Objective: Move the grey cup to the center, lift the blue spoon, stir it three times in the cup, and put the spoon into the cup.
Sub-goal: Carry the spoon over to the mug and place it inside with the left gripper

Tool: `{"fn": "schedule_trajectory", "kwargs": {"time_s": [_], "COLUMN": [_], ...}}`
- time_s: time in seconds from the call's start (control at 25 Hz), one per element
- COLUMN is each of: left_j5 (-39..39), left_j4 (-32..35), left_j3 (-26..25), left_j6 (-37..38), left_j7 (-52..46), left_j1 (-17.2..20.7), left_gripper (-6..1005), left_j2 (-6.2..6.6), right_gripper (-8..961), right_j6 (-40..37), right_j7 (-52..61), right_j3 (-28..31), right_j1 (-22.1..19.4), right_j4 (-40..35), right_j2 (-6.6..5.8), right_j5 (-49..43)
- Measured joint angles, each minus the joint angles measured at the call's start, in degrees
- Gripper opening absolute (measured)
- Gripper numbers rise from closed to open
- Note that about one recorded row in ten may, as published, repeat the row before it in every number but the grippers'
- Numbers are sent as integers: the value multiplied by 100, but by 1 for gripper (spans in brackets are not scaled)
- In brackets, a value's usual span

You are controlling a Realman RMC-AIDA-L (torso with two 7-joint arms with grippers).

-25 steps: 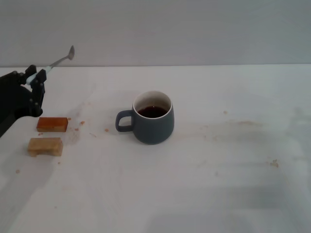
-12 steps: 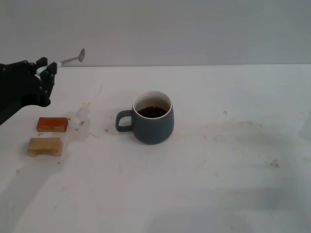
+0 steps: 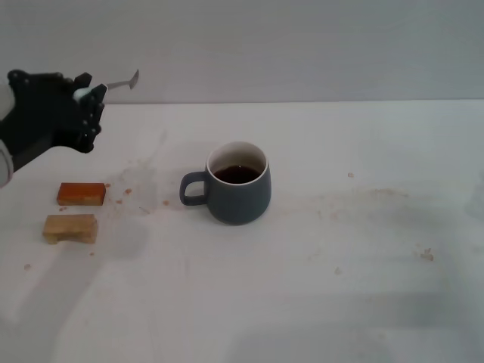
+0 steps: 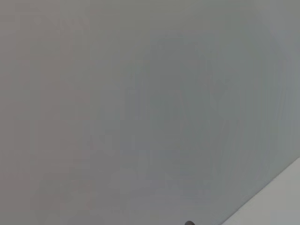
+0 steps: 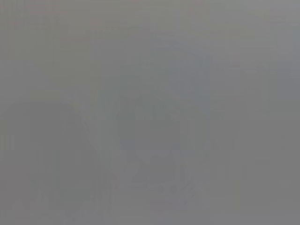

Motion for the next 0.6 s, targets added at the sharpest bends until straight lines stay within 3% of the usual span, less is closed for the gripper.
{"fn": "schedule_trajectory", "kwargs": {"time_s": [0.04, 0.08, 0.12, 0.24, 0.28, 0.32, 0.36, 0.48, 0.6], "left_j5": [-64, -64, -254, -759, -759, -992, -1362, -1476, -1642], "left_j4": [-102, -102, -218, -258, -258, -250, -217, -233, -253], "left_j3": [-66, -66, -157, -330, -330, -435, -716, -954, -1034], "left_j6": [-208, -208, -522, -953, -953, -1133, -1524, -1889, -2053], "left_j7": [215, 215, 611, 1369, 1369, 1691, 2395, 2956, 3010], "left_j1": [-4, -4, -42, -133, -133, -159, -195, -213, -314], "left_gripper": [146, 146, 146, 146, 146, 146, 146, 146, 146], "left_j2": [-103, -103, -287, -590, -590, -751, -1163, -1511, -1504], "right_gripper": [-1, -1, -1, -1, -1, -1, -1, -1, -1], "right_j6": [3, 4, 5, 6, 6, 6, 6, 6, 6], "right_j7": [0, 0, 0, 0, 0, 0, 0, 0, 0], "right_j3": [0, 3, 19, 181, 240, 287, 358, 414, 445], "right_j1": [-19, -43, -65, -163, -199, -238, -306, -366, -438], "right_j4": [-2, -6, -13, -89, -110, -126, -143, -149, -194], "right_j2": [0, 0, 0, 6, 8, 9, 6, 2, -1], "right_j5": [1, 4, 6, 13, 14, 15, 16, 17, 17]}}
